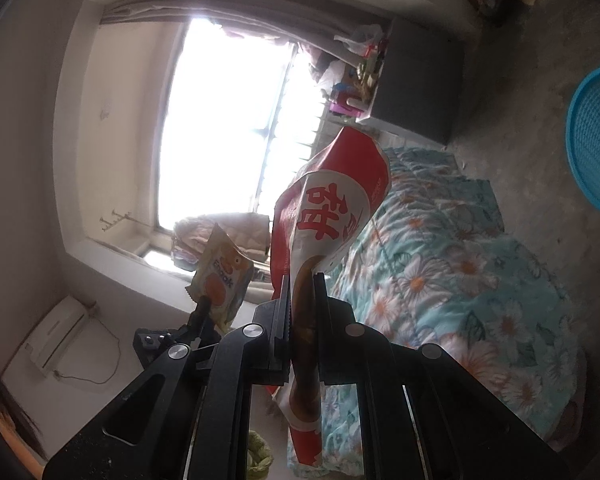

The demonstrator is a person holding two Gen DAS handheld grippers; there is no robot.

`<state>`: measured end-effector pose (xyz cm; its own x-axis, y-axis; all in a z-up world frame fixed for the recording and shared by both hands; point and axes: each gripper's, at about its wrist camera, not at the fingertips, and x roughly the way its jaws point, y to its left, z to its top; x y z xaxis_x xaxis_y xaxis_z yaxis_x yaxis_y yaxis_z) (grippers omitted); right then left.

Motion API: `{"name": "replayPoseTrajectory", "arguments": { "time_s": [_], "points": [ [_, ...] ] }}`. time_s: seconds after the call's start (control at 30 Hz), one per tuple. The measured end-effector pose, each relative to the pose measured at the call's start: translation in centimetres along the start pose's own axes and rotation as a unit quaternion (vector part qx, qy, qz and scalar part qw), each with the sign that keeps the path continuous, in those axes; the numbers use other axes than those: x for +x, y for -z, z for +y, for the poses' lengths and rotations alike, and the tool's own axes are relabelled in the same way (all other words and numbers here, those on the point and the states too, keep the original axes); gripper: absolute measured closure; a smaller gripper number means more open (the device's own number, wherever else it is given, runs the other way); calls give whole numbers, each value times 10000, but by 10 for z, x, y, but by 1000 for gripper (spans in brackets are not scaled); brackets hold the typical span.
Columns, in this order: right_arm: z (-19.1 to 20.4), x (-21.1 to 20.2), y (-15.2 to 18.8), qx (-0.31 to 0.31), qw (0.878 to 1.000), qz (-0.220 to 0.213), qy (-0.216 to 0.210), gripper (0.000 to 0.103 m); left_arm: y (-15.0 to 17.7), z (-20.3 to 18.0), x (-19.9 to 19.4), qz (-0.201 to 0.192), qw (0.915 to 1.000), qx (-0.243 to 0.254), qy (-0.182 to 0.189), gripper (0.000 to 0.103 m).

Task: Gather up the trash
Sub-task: 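Carry the biscuit packet and snack bag toward the blue wastebasket with both grippers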

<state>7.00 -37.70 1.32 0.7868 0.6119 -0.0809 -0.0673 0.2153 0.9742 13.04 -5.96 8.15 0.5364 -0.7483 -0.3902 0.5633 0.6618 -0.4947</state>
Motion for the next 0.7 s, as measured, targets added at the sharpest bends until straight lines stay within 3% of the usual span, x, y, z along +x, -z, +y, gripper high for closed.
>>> {"name": "replayPoseTrajectory", "arguments": {
  "time_s": [0.3,0.43,0.53,0.7],
  "points": [
    [-34,-46,-23,332,9940,-841,616,95,5,-50,110,826,9942,650,246,94],
    [-67,-78,-36,752,9796,-1495,1109,95,14,-72,173,1366,9865,878,211,93],
    [-100,-97,-45,1108,9614,-1965,1572,95,26,-84,222,1820,9783,968,197,93],
    [-157,-99,-64,1596,9414,-2245,1945,94,56,-96,315,2589,9585,1194,50,93]
  ]
}}
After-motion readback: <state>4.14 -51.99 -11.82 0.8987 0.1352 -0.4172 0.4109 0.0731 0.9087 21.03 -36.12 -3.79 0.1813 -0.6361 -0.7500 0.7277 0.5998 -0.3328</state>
